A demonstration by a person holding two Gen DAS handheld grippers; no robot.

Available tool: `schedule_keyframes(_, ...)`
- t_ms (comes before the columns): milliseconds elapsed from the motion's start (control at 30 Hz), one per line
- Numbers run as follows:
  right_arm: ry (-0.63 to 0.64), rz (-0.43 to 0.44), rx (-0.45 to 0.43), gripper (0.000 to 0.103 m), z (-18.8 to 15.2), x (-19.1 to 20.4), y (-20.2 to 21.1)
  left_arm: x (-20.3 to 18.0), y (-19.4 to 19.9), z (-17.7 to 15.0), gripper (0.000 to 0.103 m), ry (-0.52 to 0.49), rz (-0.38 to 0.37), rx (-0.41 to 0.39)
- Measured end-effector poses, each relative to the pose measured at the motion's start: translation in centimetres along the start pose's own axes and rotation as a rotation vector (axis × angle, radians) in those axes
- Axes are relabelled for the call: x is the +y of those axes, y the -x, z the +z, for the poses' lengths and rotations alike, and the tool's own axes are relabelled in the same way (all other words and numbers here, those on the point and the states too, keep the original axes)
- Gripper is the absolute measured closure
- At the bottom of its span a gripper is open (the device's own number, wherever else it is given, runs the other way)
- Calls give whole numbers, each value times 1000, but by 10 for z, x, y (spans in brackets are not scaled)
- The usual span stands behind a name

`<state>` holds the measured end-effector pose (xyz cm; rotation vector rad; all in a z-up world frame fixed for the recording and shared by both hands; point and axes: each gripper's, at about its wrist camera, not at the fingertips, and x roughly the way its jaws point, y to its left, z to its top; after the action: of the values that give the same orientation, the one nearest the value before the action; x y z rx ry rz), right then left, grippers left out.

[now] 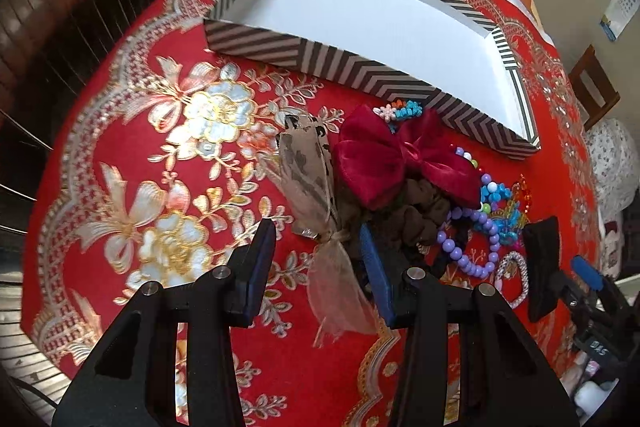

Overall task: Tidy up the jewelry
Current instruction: 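Grasp brown scrunchie with left tool while right tool grasps black velvet pillow, then carry scrunchie with left tool into white tray while right tool carries pillow there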

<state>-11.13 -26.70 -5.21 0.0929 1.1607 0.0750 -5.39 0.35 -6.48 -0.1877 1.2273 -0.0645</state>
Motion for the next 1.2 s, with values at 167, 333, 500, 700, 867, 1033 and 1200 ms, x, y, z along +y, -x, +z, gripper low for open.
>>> schedule_keyframes(167,-11,-2,32,25,1,-5,-17,3,-12,7,56,11,-8,25)
schedule_keyframes(333,-30,17,36,44,-1,-7,-25,0,-17,9,56,-24,-11,25)
schedule_keyframes(500,-7,15,6,65,-2,-3,-24,1,-19,12,73,-28,-53,30)
schedule_keyframes(700,-30,55,-18,73,-1,-7,-16,18,7,10,86,1,-76,-3)
schedule_keyframes(867,-14,82,-59,73,3,-1,4,28,39,9,86,15,-85,-44)
schedule_keyframes(1033,7,120,-105,73,13,8,22,32,67,14,86,17,-93,-97)
schedule_keyframes(1200,-5,175,-126,73,30,14,28,30,85,28,86,24,-116,-139)
